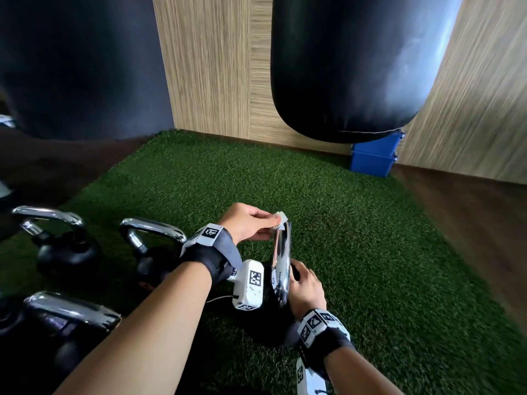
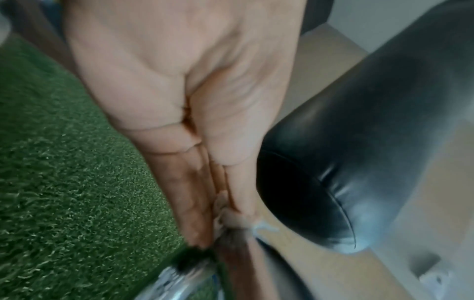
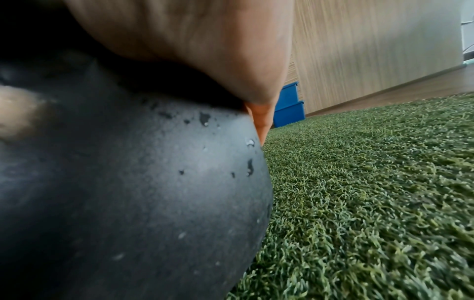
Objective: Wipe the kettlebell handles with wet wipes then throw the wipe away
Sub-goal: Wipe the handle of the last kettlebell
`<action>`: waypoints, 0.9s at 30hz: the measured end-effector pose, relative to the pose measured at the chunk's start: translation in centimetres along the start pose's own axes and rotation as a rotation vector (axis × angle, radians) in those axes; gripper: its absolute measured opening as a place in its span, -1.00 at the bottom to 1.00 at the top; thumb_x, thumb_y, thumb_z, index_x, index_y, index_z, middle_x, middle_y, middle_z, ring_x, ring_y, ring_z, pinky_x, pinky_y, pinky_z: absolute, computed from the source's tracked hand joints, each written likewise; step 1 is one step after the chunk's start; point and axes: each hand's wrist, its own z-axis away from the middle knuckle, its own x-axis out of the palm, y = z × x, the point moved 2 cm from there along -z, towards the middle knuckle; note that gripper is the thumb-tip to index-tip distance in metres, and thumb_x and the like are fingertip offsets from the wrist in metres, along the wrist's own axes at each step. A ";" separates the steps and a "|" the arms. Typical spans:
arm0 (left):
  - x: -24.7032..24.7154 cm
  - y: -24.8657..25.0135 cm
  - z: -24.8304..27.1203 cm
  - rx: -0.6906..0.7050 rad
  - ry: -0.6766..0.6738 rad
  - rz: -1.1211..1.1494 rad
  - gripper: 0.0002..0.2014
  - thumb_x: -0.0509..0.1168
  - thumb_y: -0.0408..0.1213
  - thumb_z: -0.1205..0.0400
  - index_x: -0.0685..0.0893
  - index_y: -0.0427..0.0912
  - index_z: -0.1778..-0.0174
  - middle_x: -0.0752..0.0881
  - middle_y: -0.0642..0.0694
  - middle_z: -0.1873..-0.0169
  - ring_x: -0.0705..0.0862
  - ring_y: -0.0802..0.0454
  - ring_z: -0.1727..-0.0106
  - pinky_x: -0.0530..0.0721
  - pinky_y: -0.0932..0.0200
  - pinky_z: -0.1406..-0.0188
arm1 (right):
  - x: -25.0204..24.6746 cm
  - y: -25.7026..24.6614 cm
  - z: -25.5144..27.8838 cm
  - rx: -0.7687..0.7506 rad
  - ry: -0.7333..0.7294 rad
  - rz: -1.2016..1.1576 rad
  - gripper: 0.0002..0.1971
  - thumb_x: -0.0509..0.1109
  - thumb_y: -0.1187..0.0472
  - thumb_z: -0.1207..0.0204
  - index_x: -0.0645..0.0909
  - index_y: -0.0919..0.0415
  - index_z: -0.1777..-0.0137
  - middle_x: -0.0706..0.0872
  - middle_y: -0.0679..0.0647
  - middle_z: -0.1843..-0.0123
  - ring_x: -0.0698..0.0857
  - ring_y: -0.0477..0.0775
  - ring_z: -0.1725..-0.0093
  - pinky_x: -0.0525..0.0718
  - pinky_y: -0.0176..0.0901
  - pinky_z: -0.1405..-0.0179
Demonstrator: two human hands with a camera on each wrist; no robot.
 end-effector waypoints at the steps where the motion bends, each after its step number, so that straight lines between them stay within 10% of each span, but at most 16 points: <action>1: -0.1 0.0 0.5 -0.033 -0.043 0.014 -0.89 0.54 -0.45 -0.56 0.78 -0.38 0.06 0.86 -0.22 0.24 0.86 0.02 0.29 0.87 0.17 0.24 | 0.0 0.0 0.0 0.003 -0.002 -0.001 -0.50 0.13 -0.31 -0.63 0.53 -0.18 -0.48 0.67 0.12 -0.40 0.62 0.17 -0.38 0.57 0.03 -0.36; 5: -1.2 -0.3 2.8 -0.093 -0.257 -0.078 -0.91 0.47 -0.45 -0.62 0.71 -0.38 0.04 0.86 -0.16 0.27 0.86 0.04 0.26 0.85 0.21 0.24 | 0.1 0.0 -0.1 -0.002 -0.010 -0.004 -0.51 0.14 -0.30 -0.64 0.55 -0.15 -0.47 0.68 0.14 -0.39 0.62 0.19 -0.39 0.55 0.03 -0.39; 18: -2.2 -4.5 6.4 -0.005 -0.335 -0.138 -0.77 0.56 -0.62 -0.43 0.73 -0.28 0.13 0.86 -0.11 0.31 0.86 0.04 0.23 0.87 0.14 0.18 | 0.0 -0.1 0.1 -0.014 0.014 -0.030 -0.55 0.18 -0.23 -0.66 0.59 -0.10 -0.44 0.71 0.17 -0.35 0.64 0.21 -0.36 0.56 0.04 -0.37; 27: -2.3 -7.1 6.9 0.148 -0.330 -0.415 -0.73 0.74 -0.40 -0.31 0.87 0.03 0.26 0.91 -0.04 0.21 0.84 0.18 0.20 0.74 0.32 0.15 | 0.1 0.1 -0.1 -0.016 0.026 -0.026 -0.59 0.20 -0.20 -0.67 0.61 -0.10 -0.42 0.71 0.19 -0.34 0.65 0.24 -0.34 0.53 0.00 -0.33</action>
